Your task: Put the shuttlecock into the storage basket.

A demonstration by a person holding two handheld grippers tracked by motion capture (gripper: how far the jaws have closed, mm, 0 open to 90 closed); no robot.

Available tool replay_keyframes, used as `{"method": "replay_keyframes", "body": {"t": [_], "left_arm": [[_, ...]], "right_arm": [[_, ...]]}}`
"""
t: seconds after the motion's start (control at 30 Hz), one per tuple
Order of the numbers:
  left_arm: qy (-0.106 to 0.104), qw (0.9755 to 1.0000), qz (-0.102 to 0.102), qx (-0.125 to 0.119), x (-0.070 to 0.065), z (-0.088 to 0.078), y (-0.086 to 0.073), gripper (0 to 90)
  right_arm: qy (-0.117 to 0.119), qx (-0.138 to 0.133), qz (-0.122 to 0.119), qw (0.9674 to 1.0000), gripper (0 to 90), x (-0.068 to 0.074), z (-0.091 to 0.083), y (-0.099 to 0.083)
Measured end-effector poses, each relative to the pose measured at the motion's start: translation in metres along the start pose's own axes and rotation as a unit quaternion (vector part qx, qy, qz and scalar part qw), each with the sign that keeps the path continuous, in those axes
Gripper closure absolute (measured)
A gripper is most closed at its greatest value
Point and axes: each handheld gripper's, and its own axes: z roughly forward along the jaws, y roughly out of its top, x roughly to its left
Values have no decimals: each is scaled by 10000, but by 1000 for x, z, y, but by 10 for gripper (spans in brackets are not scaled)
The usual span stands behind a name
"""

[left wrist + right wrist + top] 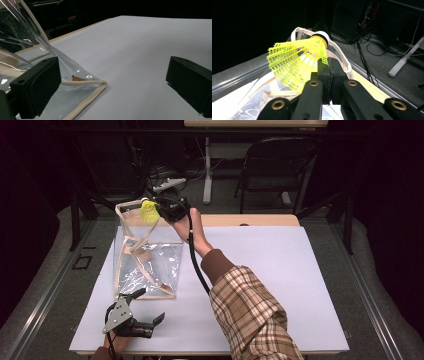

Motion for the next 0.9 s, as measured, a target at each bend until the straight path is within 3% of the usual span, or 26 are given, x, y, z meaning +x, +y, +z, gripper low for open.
{"method": "replay_keyframes", "body": {"t": [0.6, 0.8, 0.9], "left_arm": [[-5, 10000, 4, -9, 0, 0, 0, 0], [-10, 10000, -12, -22, 0, -1, 0, 0], [-14, 10000, -9, -23, 0, -1, 0, 0]], "right_arm": [[7, 223, 101, 9997, 869, 2, 14, -5], [-30, 238, 158, 9996, 802, 1, 18, -5], [4, 225, 225, 9995, 726, 0, 16, -6]]}}
